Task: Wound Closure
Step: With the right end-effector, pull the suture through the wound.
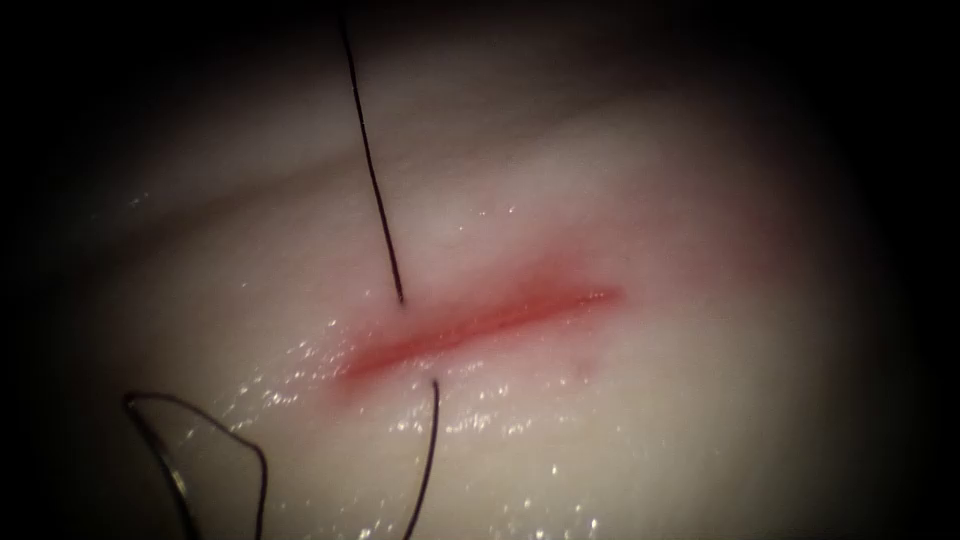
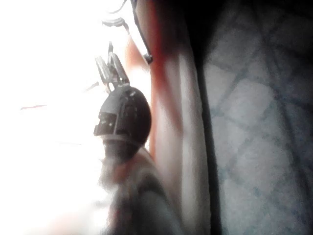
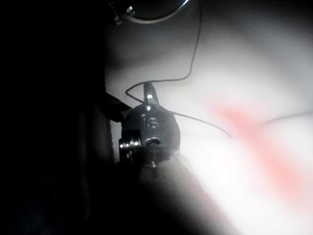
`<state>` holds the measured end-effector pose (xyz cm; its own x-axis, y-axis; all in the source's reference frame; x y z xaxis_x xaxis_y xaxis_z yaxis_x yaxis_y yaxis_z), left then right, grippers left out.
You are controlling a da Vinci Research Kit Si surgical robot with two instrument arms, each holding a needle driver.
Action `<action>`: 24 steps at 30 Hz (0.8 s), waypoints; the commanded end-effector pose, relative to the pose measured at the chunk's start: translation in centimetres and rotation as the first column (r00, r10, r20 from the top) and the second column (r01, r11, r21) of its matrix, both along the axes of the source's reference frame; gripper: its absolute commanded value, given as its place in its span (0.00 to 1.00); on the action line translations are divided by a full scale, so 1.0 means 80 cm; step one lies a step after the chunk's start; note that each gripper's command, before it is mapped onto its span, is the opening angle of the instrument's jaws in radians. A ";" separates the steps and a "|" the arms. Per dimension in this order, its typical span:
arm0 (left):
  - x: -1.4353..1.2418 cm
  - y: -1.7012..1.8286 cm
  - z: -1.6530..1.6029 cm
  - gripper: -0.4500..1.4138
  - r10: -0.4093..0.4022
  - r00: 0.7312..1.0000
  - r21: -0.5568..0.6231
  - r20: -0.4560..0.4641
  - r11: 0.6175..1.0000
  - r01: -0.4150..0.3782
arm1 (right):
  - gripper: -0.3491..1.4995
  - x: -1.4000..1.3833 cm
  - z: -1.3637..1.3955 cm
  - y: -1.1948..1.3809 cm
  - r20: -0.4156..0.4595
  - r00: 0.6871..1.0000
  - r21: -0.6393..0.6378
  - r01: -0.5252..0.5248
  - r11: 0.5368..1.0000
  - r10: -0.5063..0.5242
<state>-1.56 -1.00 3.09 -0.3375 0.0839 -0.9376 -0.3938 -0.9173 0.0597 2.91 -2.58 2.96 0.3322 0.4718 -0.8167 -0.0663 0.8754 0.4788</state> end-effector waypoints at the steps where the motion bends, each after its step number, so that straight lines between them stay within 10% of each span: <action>1: 0.0015 0.0017 0.0009 0.00 -0.037 0.999 -0.019 -0.017 0.999 0.036 | 0.95 -0.0005 0.0015 0.0038 0.007 1.000 -0.032 -0.023 0.999 0.023; 18: 0.0048 0.0075 0.0024 0.00 -0.117 0.991 -0.052 -0.068 0.992 0.113 | 0.82 0.0011 0.0121 0.0090 0.087 0.996 -0.210 0.003 0.978 0.015; 20: 0.0048 0.0076 0.0026 0.00 -0.117 0.991 -0.053 -0.068 0.992 0.113 | 0.71 0.0017 0.0139 0.0097 0.130 0.992 -0.221 0.031 0.975 -0.002; 24: 0.0048 0.0073 0.0026 0.00 -0.114 0.991 -0.056 -0.065 0.992 0.111 | 0.00 0.0017 0.0157 0.0100 0.170 0.985 -0.219 0.071 0.973 -0.033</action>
<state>-1.12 -0.39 3.23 -0.3933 0.0772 -0.9162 -0.4885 -0.8617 0.1372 2.97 -1.78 4.18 0.4961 0.2605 -0.8283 -0.0780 0.9634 0.2564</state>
